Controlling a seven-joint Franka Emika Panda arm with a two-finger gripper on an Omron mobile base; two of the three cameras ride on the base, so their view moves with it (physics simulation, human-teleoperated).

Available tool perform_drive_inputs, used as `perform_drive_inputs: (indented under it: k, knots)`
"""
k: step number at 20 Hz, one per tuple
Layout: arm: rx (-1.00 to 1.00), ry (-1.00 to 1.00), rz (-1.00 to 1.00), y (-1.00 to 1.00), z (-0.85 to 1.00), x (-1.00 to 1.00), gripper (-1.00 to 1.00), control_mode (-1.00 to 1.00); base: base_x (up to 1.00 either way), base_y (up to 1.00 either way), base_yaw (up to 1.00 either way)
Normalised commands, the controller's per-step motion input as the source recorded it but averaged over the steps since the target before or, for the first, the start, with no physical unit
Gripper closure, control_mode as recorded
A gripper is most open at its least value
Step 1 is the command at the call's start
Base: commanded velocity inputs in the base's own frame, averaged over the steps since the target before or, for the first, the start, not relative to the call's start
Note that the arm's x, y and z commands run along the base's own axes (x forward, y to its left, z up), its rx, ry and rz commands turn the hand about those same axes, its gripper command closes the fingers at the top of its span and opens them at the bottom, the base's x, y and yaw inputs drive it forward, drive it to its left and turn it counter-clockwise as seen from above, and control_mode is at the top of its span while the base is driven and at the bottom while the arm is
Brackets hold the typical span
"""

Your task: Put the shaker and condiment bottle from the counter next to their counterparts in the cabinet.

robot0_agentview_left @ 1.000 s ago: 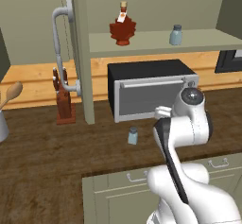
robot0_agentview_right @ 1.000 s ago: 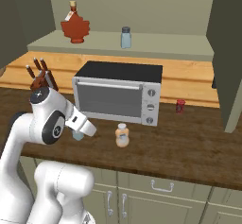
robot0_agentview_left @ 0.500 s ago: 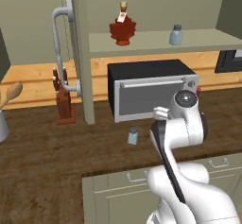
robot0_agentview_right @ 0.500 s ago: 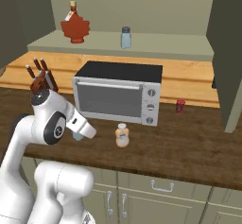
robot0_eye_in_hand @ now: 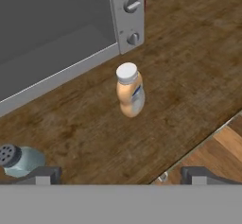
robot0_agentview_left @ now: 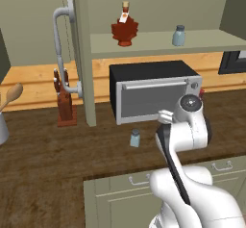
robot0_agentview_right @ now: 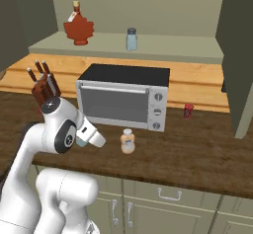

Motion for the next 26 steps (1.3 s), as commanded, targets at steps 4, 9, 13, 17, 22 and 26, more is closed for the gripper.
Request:
perform_drive_inputs:
  k: [4,9,13,17,22,26]
  knots:
    - [0.0,-0.08,0.0,0.0,-0.39,0.0,-1.0,-1.0,0.0,0.0,0.0]
    - [0.0,-0.12,0.0,-0.07,-0.35,0.0,-1.0,-1.0,0.0,0.0,0.0]
    - [0.0,-0.19,0.0,-0.11,-0.43,0.0,-1.0,-1.0,0.0,0.0,0.0]
    - [0.0,-0.25,0.0,-0.16,-0.43,0.0,-1.0,-1.0,0.0,0.0,0.0]
    - [0.0,-0.21,0.0,-0.06,-0.49,0.0,-1.0,-1.0,0.0,0.0,0.0]
    - [-0.04,-0.23,-0.06,-0.01,-0.77,0.01,-1.0,-1.0,0.0,0.0,0.0]
